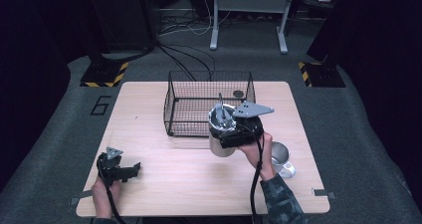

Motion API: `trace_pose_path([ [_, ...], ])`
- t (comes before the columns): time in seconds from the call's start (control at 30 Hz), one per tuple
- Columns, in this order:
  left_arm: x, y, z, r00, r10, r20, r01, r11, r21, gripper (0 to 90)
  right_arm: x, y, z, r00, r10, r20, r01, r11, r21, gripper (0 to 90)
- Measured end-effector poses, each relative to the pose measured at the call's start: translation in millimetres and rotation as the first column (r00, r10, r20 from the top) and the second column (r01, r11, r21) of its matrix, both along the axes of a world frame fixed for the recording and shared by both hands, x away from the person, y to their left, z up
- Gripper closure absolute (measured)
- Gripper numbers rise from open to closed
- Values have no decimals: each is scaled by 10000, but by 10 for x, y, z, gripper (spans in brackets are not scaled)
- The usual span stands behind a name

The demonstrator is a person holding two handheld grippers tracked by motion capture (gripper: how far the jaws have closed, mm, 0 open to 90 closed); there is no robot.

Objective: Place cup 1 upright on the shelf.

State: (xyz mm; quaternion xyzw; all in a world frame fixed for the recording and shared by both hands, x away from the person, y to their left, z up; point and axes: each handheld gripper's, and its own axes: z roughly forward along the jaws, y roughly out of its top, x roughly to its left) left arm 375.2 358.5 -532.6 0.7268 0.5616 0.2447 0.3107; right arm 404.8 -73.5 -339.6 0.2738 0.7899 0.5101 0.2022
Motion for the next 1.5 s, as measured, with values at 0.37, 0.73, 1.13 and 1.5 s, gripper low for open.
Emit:
trace_pose_path([
  [0.37,0,0,0,10000,-2,-2,2,10000,3,4,105,59,136,9999,35,101,-36,9999,95,37],
  [0.73,-1,1,2,10000,-4,-26,4,10000,19,4,222,105,223,9999,-37,118,35,9999,136,37],
  [1.13,0,1,0,10000,-4,-5,4,10000,4,4,401,210,314,9998,-57,203,55,9999,114,37],
  [1.5,-1,2,2,10000,-23,-28,23,10000,1,4,549,317,376,9997,85,235,-86,10000,29,37],
])
